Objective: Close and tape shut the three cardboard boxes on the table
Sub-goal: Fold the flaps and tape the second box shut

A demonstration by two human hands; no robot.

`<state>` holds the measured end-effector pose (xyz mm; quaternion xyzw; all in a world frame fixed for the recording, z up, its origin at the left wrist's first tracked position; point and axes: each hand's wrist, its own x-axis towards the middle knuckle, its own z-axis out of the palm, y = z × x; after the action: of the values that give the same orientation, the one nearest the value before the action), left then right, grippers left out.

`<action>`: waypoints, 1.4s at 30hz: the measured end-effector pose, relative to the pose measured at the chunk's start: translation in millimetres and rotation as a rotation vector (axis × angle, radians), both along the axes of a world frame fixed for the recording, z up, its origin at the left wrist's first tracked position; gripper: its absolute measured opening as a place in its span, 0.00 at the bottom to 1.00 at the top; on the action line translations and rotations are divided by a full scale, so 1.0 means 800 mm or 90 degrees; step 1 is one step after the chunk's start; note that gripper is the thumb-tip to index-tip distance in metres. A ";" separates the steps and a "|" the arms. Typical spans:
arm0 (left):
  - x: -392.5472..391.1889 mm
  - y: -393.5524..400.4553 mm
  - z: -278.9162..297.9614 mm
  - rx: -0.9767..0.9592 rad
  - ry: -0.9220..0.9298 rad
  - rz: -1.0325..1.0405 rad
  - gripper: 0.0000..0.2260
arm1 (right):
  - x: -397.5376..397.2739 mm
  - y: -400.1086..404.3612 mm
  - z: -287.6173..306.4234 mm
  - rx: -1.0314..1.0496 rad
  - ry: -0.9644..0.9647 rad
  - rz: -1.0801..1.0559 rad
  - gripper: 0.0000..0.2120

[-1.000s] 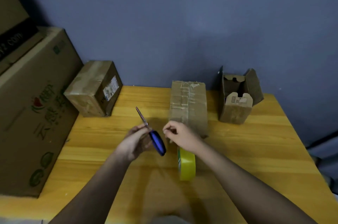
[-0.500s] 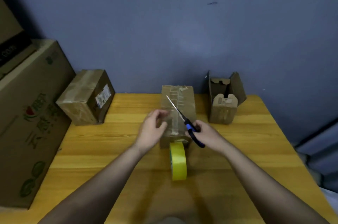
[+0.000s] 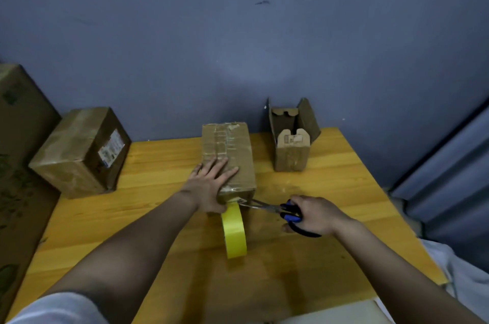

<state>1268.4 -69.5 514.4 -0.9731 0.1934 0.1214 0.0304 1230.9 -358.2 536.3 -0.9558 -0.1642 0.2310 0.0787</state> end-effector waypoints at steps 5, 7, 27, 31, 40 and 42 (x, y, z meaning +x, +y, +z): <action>0.005 -0.001 0.000 -0.007 0.036 0.009 0.50 | 0.012 0.005 -0.006 -0.036 -0.016 0.013 0.24; 0.007 0.000 0.000 -0.012 0.045 0.015 0.51 | 0.020 0.011 -0.009 -0.046 -0.022 0.025 0.24; 0.020 0.005 -0.002 -0.020 0.090 0.023 0.53 | 0.090 0.058 -0.019 -0.075 0.007 0.169 0.17; 0.021 0.006 -0.003 -0.023 0.089 0.021 0.53 | 0.100 0.060 -0.015 -0.074 0.018 0.194 0.16; 0.024 0.007 -0.007 -0.031 0.077 0.022 0.54 | 0.108 0.069 -0.007 -0.113 0.037 0.203 0.04; 0.024 0.007 -0.009 -0.028 0.069 0.024 0.55 | 0.109 0.072 -0.004 -0.114 0.041 0.192 0.03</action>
<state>1287.7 -64.1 507.4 -0.9691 0.1787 0.1702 -0.0041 1318.5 -300.5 533.0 -0.9157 -0.2816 0.2842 -0.0368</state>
